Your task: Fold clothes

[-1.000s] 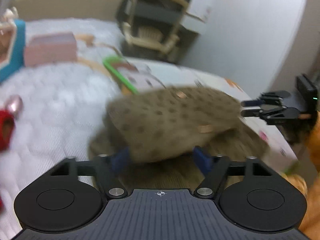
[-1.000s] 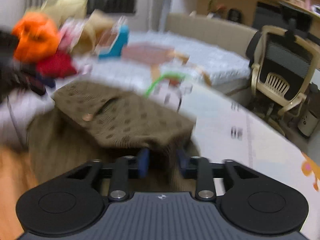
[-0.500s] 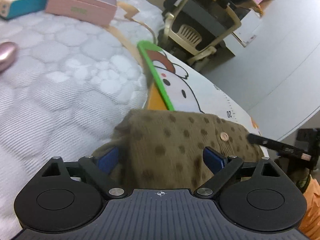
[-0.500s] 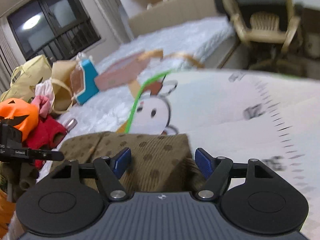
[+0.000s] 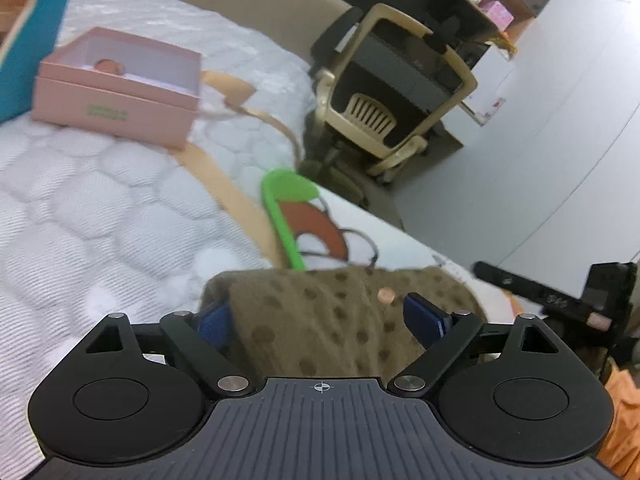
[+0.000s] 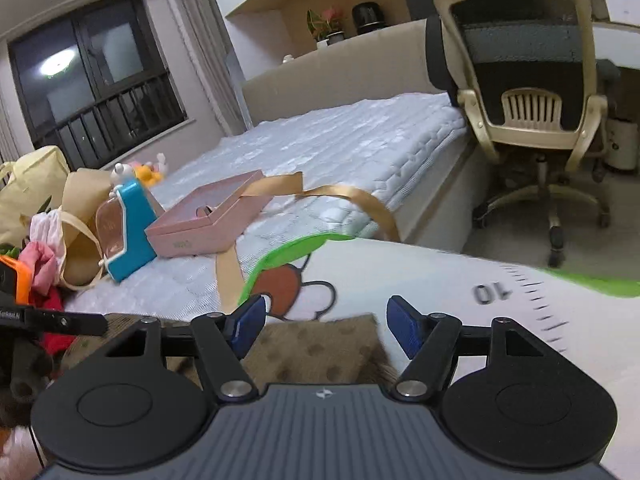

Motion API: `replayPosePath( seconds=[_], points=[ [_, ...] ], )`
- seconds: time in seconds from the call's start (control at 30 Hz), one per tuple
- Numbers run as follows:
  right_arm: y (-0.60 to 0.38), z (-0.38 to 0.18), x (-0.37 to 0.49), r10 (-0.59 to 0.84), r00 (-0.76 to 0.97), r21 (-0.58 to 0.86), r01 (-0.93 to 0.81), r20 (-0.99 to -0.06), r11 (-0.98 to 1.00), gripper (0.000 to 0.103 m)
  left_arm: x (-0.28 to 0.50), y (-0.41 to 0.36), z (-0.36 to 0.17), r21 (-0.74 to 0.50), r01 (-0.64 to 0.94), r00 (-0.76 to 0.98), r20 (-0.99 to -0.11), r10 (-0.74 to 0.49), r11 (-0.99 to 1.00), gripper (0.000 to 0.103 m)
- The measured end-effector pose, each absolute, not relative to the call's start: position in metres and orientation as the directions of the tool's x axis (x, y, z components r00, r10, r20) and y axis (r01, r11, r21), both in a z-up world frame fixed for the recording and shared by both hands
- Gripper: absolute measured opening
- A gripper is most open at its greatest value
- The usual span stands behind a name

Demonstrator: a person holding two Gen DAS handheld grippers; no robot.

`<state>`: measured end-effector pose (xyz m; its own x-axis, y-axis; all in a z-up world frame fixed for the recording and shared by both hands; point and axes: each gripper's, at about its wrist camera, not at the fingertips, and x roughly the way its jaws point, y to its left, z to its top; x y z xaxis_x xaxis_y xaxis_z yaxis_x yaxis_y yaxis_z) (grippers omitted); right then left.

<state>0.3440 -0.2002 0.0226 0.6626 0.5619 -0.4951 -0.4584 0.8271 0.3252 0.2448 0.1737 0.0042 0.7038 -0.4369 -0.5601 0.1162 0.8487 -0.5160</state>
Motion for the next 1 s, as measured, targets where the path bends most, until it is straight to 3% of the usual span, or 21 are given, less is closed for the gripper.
replayPosePath(
  seconds=[0.2, 0.3, 0.33, 0.37, 0.4, 0.43, 0.47, 0.5, 0.7, 0.8, 0.9, 0.97, 1.0],
  points=[
    [-0.223, 0.012, 0.305, 0.586, 0.601, 0.357, -0.466, -0.544, 0.809, 0.069, 0.193, 0.177, -0.013, -0.568, 0.072, 0.669, -0.582, -0.462, 0.820, 0.093],
    [-0.203, -0.004, 0.305, 0.588, 0.573, 0.345, -0.483, -0.571, 0.805, 0.069, 0.195, 0.167, -0.025, -0.533, 0.025, 0.666, -0.622, -0.412, 0.846, 0.087],
    [-0.194, -0.008, 0.306, 0.576, 0.578, 0.317, -0.492, -0.578, 0.811, 0.067, 0.197, 0.163, -0.025, -0.499, 0.020, 0.676, -0.632, -0.380, 0.866, 0.080],
    [-0.185, -0.010, 0.305, 0.559, 0.591, 0.272, -0.506, -0.581, 0.818, 0.052, 0.200, 0.159, -0.026, -0.465, 0.015, 0.685, -0.640, -0.348, 0.885, 0.074],
    [-0.176, -0.012, 0.304, 0.534, 0.611, 0.215, -0.518, -0.585, 0.828, 0.038, 0.202, 0.155, -0.025, -0.433, 0.011, 0.693, -0.647, -0.320, 0.901, 0.060],
    [-0.171, -0.010, 0.302, 0.507, 0.633, 0.169, -0.516, -0.586, 0.840, 0.030, 0.202, 0.151, -0.022, -0.411, 0.016, 0.698, -0.649, -0.305, 0.911, 0.042],
    [-0.172, -0.005, 0.298, 0.504, 0.642, 0.172, -0.508, -0.577, 0.844, 0.017, 0.200, 0.149, -0.017, -0.395, 0.022, 0.703, -0.647, -0.296, 0.918, 0.032],
    [-0.178, 0.004, 0.292, 0.518, 0.643, 0.201, -0.501, -0.564, 0.842, 0.012, 0.192, 0.147, -0.007, -0.402, 0.039, 0.710, -0.633, -0.309, 0.915, 0.022],
    [-0.221, 0.051, 0.218, 0.608, 0.646, 0.211, -0.586, -0.461, 0.782, 0.009, 0.112, 0.125, 0.032, -0.395, 0.172, 0.734, -0.560, -0.385, 0.902, 0.020],
    [-0.234, 0.044, 0.188, 0.613, 0.624, 0.204, -0.601, -0.484, 0.773, 0.009, 0.071, 0.112, 0.047, -0.386, 0.235, 0.735, -0.530, -0.423, 0.892, 0.020],
    [-0.247, 0.020, 0.173, 0.589, 0.601, 0.219, -0.575, -0.541, 0.788, 0.009, 0.057, 0.105, 0.020, -0.412, 0.221, 0.679, -0.586, -0.443, 0.884, 0.021],
    [-0.255, 0.004, 0.169, 0.549, 0.599, 0.216, -0.537, -0.582, 0.815, 0.009, 0.056, 0.111, 0.003, -0.430, 0.188, 0.661, -0.610, -0.437, 0.883, 0.026],
    [-0.260, -0.001, 0.168, 0.536, 0.602, 0.220, -0.519, -0.592, 0.826, 0.009, 0.058, 0.117, -0.003, -0.440, 0.165, 0.662, -0.614, -0.430, 0.883, 0.036]
  ],
)
